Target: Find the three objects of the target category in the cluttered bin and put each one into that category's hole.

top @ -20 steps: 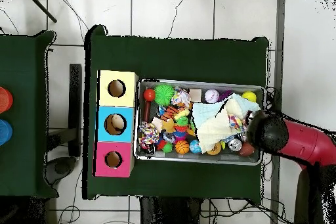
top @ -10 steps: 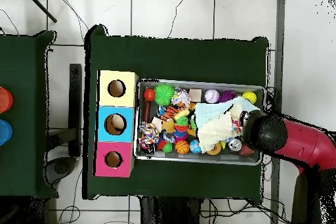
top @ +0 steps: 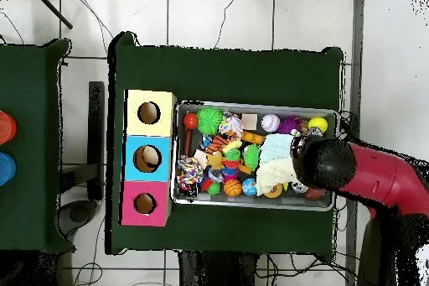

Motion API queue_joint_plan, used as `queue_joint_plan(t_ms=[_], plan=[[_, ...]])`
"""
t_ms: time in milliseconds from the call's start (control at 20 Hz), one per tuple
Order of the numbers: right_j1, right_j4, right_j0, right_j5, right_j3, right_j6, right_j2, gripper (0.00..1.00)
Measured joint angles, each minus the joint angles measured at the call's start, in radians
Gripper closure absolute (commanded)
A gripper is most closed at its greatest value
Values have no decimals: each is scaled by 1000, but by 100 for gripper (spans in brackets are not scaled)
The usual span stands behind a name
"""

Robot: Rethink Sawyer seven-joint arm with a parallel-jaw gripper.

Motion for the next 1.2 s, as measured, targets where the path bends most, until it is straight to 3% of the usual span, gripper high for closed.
queue_joint_plan(t_ms=[650, 1200], plan=[[-1, 2, 27, 0, 2, 0, 10, 0], [-11, 4, -17, 0, 33, 0, 83, 0]])
